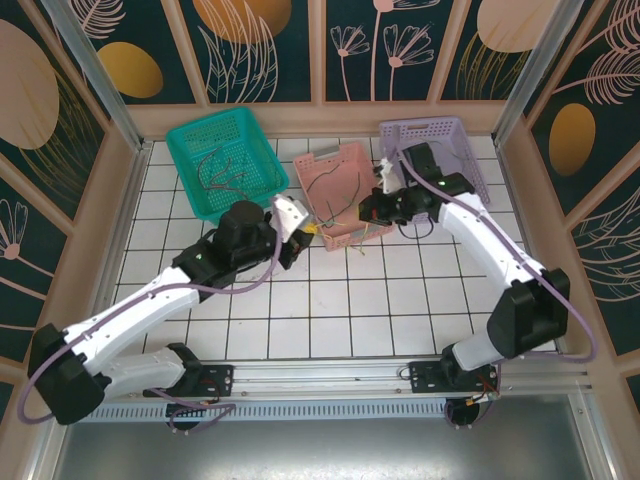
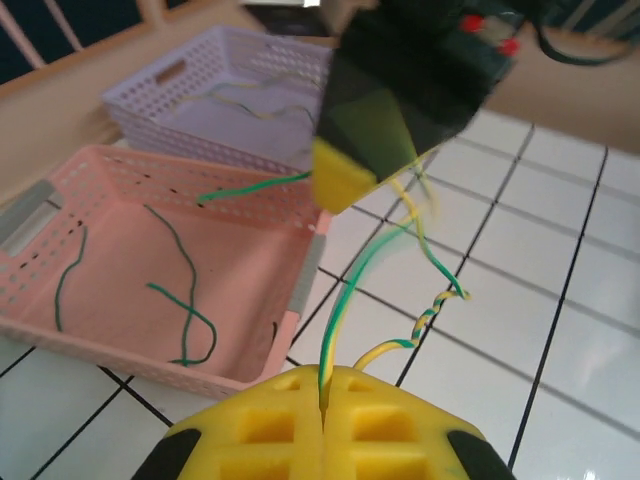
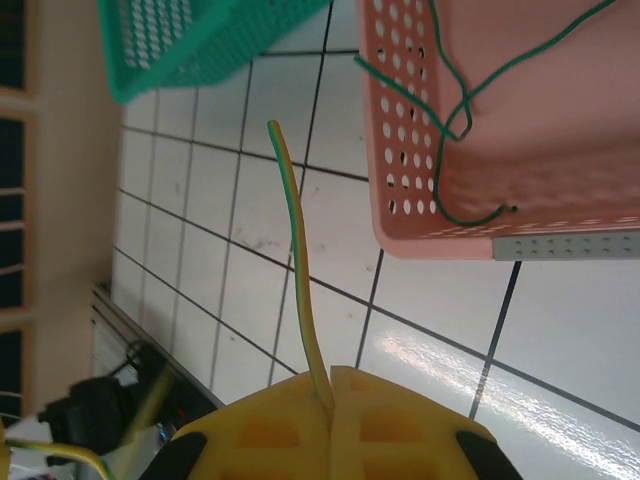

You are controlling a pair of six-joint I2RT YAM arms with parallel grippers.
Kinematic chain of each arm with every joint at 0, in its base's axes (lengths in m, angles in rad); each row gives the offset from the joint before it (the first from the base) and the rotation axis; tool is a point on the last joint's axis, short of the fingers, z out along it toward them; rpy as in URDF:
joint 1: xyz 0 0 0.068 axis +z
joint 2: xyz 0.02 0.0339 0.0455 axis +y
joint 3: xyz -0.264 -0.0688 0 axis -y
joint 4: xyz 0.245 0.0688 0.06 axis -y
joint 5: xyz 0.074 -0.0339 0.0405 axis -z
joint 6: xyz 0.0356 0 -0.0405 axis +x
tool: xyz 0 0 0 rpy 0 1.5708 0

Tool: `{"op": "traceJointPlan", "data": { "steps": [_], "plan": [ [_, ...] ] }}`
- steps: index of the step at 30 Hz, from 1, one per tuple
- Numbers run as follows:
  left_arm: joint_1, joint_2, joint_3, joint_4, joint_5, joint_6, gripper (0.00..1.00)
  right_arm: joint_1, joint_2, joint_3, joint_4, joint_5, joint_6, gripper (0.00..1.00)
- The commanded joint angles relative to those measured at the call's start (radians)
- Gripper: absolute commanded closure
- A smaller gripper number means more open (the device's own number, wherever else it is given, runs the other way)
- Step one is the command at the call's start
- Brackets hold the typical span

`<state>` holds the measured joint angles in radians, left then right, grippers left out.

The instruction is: Untangle the cables

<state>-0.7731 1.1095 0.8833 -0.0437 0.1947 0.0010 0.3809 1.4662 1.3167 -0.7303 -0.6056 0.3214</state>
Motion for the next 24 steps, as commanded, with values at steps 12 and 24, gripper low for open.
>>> {"op": "traceJointPlan", "data": {
  "steps": [12,24],
  "plan": [
    [0.096,0.010,-0.019,0.193,-0.153,-0.674,1.00,0.017,-0.280,-0.158,0.385,0.032,0.200,1.00],
    [0.183,0.258,0.249,0.125,0.101,-0.913,1.00,0.235,-0.313,-0.138,0.543,-0.006,0.138,1.00]
  ]
}}
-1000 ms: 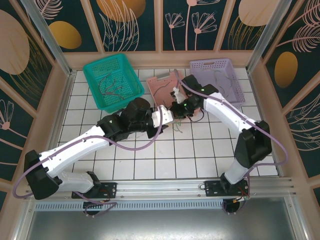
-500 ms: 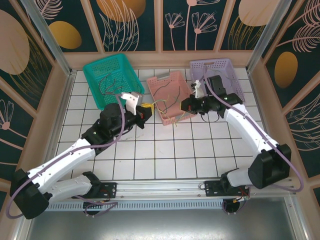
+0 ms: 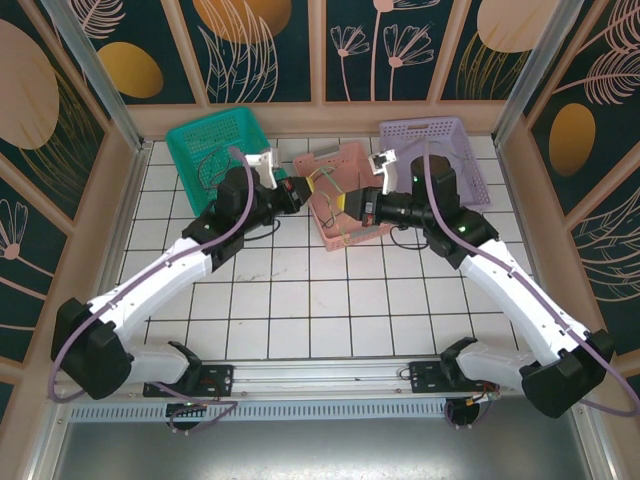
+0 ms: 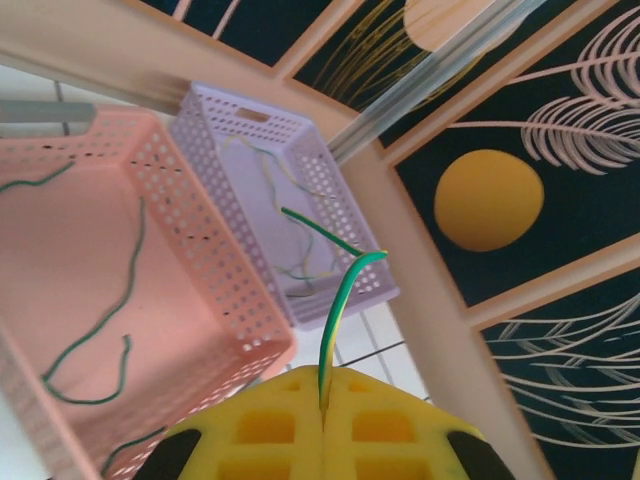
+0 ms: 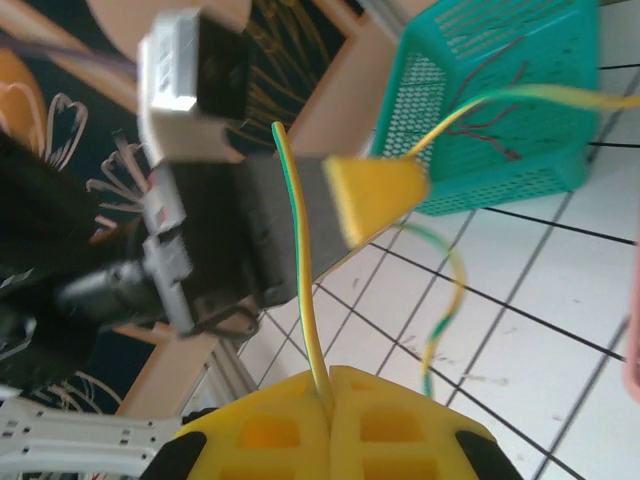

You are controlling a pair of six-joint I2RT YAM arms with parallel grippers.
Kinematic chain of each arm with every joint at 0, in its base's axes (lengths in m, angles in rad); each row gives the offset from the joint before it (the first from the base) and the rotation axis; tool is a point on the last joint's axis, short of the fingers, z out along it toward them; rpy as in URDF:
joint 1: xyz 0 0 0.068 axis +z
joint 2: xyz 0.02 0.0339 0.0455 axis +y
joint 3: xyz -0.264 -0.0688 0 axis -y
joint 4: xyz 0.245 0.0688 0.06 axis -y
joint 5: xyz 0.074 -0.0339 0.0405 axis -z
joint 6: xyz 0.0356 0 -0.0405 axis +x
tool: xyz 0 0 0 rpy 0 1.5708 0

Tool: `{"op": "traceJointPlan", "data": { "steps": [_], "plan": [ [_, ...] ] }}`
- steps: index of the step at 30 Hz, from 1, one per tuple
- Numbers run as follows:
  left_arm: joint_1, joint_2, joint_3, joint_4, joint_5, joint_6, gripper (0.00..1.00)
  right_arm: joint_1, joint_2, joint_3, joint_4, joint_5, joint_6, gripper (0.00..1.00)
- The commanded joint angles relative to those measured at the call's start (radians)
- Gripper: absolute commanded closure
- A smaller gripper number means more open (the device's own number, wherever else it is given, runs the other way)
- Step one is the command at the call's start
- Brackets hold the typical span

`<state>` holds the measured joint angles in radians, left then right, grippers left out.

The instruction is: Untangle the cables

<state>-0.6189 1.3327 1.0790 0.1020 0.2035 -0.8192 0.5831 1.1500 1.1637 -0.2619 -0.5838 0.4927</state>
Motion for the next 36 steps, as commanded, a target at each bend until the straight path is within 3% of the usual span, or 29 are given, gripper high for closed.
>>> {"op": "traceJointPlan", "data": {
  "steps": [1,10,25,33,35,36],
  "plan": [
    [0.043,0.057,0.075,-0.034,0.127,-0.115,1.00,0.054,0.010,0.032,0.066,-0.027,-0.052,1.00],
    [0.094,0.236,0.301,-0.167,0.339,-0.110,1.00,0.244,0.165,0.239,-0.184,-0.014,-0.287,1.00],
    [0.159,0.427,0.509,-0.282,0.402,-0.062,1.00,0.520,0.320,0.401,-0.363,0.022,-0.415,1.00],
    [0.189,0.526,0.679,-0.308,0.429,-0.058,1.00,0.599,0.378,0.400,-0.494,0.150,-0.502,1.00],
    [0.189,0.512,0.660,-0.265,0.436,-0.066,1.00,0.594,0.358,0.388,-0.483,0.218,-0.481,0.87],
    [0.190,0.500,0.640,-0.242,0.438,-0.063,1.00,0.579,0.333,0.374,-0.456,0.242,-0.457,0.72]
  ]
}}
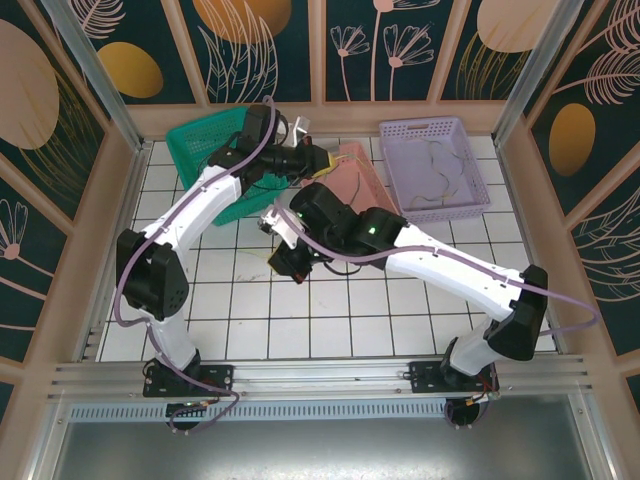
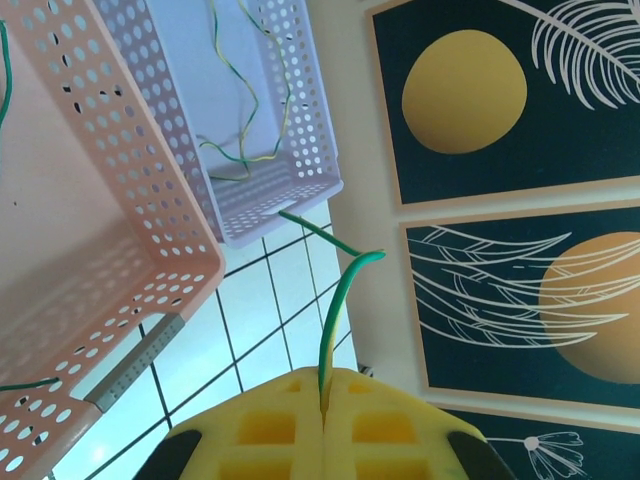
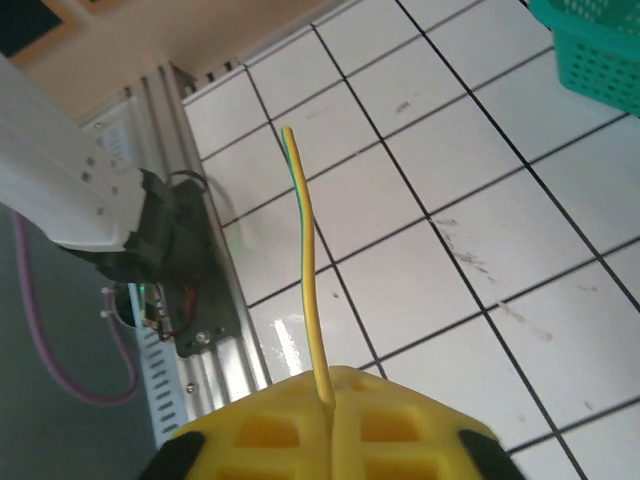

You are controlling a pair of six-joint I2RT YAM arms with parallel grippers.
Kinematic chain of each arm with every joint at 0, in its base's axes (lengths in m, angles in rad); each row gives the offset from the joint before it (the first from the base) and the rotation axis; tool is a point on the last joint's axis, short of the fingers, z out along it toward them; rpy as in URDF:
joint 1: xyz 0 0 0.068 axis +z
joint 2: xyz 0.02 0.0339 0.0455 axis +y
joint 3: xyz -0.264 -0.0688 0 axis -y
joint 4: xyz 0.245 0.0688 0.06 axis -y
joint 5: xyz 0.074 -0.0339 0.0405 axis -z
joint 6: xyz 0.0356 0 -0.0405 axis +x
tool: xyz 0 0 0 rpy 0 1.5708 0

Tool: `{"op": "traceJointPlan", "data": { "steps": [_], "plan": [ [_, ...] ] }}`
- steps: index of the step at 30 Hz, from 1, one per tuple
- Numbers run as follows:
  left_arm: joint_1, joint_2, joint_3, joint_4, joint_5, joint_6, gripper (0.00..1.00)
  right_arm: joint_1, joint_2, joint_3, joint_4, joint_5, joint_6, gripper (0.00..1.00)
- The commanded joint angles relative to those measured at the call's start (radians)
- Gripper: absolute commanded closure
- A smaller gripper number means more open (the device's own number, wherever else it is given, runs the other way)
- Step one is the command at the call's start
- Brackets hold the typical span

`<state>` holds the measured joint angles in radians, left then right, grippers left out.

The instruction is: Untangle the cables

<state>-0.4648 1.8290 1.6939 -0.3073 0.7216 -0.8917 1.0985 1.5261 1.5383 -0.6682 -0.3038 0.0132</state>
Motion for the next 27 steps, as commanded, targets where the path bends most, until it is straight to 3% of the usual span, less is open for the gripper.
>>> {"op": "traceJointPlan", "data": {
  "steps": [1,3,6,12,16,21,27],
  "plan": [
    [0.036,-0.008,0.007,0.186,-0.071,0.017,1.00,0.039,-0.080,-0.014,-0.020,-0.026,0.050,0.60],
    [0.035,-0.036,-0.036,0.216,-0.050,0.036,1.00,-0.046,-0.170,-0.053,0.069,-0.039,0.133,0.45],
    [0.035,-0.076,-0.093,0.238,-0.047,0.076,1.00,-0.192,-0.300,-0.105,0.188,-0.109,0.254,0.36],
    [0.035,-0.109,-0.157,0.293,-0.080,0.081,1.00,-0.469,-0.458,-0.218,0.333,-0.228,0.443,0.31],
    [0.035,-0.108,-0.172,0.362,-0.076,0.038,1.00,-0.588,-0.414,-0.249,0.328,-0.203,0.548,0.31],
    [0.035,-0.106,-0.169,0.395,-0.053,-0.009,1.00,-0.568,-0.291,-0.306,0.480,-0.220,0.642,0.34],
    [0.035,-0.109,-0.191,0.410,-0.046,-0.028,1.00,-0.557,-0.159,-0.290,0.592,-0.208,0.636,0.36]
  ]
}}
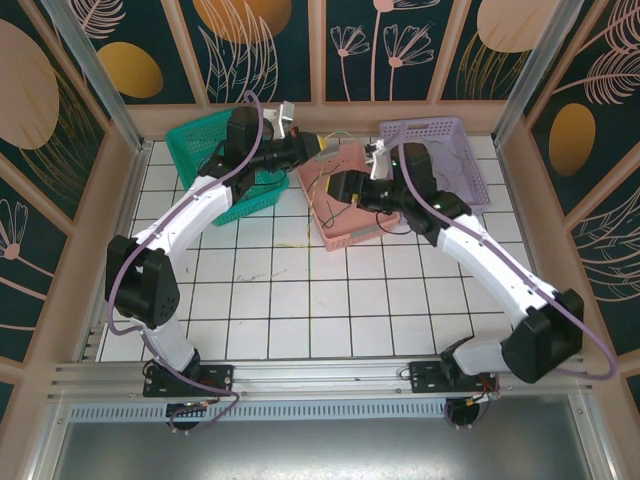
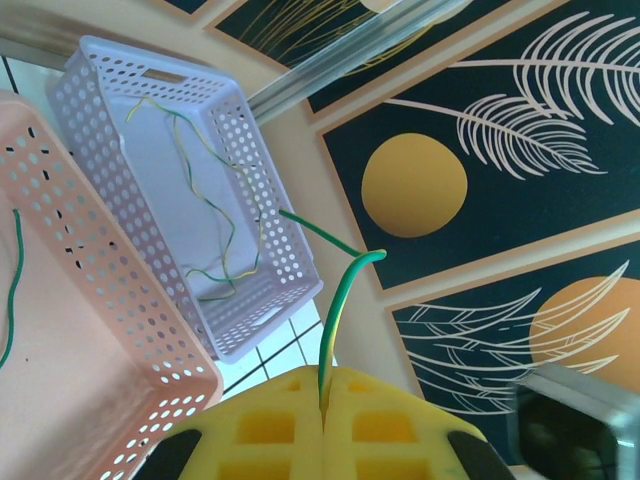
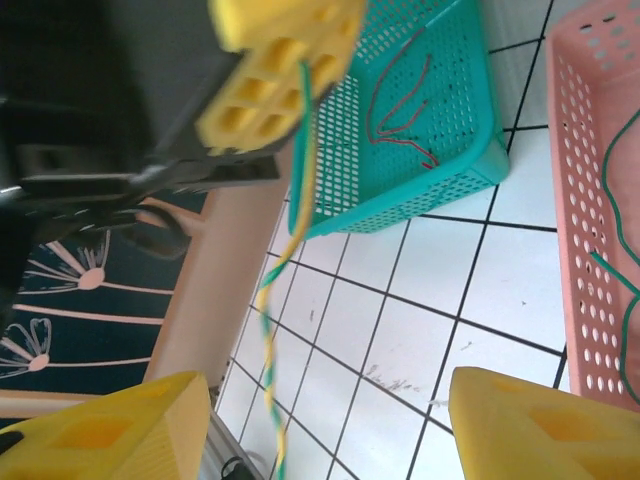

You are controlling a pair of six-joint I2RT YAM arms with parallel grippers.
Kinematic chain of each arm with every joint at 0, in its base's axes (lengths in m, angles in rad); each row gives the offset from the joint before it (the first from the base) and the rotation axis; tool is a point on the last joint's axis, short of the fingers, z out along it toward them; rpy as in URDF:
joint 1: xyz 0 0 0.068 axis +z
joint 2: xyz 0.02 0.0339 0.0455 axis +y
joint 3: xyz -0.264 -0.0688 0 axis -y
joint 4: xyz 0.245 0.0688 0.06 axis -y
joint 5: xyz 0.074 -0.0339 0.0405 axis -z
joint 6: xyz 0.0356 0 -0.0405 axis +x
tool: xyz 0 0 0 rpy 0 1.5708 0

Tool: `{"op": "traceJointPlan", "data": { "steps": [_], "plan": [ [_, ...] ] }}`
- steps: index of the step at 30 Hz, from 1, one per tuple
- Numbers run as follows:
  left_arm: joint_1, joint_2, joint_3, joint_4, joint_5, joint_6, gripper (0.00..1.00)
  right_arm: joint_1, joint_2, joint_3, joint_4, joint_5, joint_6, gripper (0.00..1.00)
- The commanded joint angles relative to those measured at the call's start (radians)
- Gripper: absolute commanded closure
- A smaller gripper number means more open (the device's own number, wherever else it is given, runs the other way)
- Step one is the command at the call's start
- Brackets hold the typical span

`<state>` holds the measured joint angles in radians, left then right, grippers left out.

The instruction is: Untangle the cables

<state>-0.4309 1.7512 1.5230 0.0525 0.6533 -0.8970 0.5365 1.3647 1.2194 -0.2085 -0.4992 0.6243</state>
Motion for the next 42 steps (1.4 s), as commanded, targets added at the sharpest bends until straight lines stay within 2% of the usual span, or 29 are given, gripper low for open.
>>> {"op": "traceJointPlan", "data": {
  "steps": [1,9,12,17,19,20,21,22,24,25,26,27,29,30,33,35,38,42],
  "plan": [
    [0.001,-0.031,-0.025,0.054,0.023,-0.026,1.00,0.005,0.025,0.040,0.150,-0.017,0.026,0.37],
    [0.001,-0.030,-0.038,0.085,0.025,-0.045,1.00,0.029,0.124,0.075,0.182,-0.027,0.041,0.43],
    [0.001,-0.030,-0.038,0.105,0.029,-0.064,1.00,0.033,0.148,0.062,0.190,-0.019,0.040,0.53],
    [0.000,-0.027,-0.044,0.113,0.042,-0.075,1.00,0.033,0.185,0.072,0.237,0.015,0.037,0.63],
    [0.000,-0.027,-0.053,0.107,0.042,-0.072,1.00,0.033,0.198,0.086,0.248,0.027,0.034,0.71],
    [0.000,-0.026,-0.055,0.108,0.043,-0.073,1.00,0.033,0.205,0.096,0.240,0.041,0.029,0.80],
    [0.000,-0.026,-0.055,0.109,0.044,-0.074,1.00,0.034,0.210,0.106,0.225,0.060,0.021,0.94],
    [0.000,-0.028,-0.056,0.110,0.041,-0.076,1.00,0.033,0.213,0.118,0.205,0.083,0.009,1.00],
    [0.001,-0.031,-0.049,0.101,0.017,-0.067,1.00,0.026,0.210,0.142,0.129,0.149,-0.030,1.00],
    [0.001,-0.031,-0.041,0.090,-0.004,-0.059,0.84,0.019,0.205,0.153,0.093,0.173,-0.050,1.00],
    [0.001,-0.033,-0.028,0.067,-0.031,-0.044,0.65,0.016,0.199,0.162,0.043,0.201,-0.079,1.00],
    [0.001,-0.066,-0.011,0.034,-0.072,-0.025,0.50,-0.008,0.188,0.171,-0.004,0.231,-0.110,1.00],
    [0.001,-0.091,0.013,-0.029,-0.170,0.004,0.29,-0.072,0.164,0.174,-0.066,0.251,-0.171,1.00],
    [0.003,-0.106,0.019,-0.052,-0.221,0.015,0.24,-0.106,0.150,0.175,-0.094,0.263,-0.199,1.00],
    [0.003,-0.142,0.031,-0.112,-0.340,0.037,0.23,-0.226,0.135,0.217,-0.178,0.291,-0.285,1.00],
    [0.003,-0.156,0.027,-0.136,-0.369,0.039,0.23,-0.307,0.155,0.271,-0.230,0.328,-0.329,1.00],
    [0.004,-0.182,-0.018,-0.102,-0.340,0.016,0.27,-0.402,0.235,0.378,-0.290,0.445,-0.382,1.00],
    [0.002,-0.228,-0.100,-0.045,-0.300,-0.015,0.32,-0.479,0.378,0.519,-0.294,0.630,-0.465,1.00]
  ]
}}
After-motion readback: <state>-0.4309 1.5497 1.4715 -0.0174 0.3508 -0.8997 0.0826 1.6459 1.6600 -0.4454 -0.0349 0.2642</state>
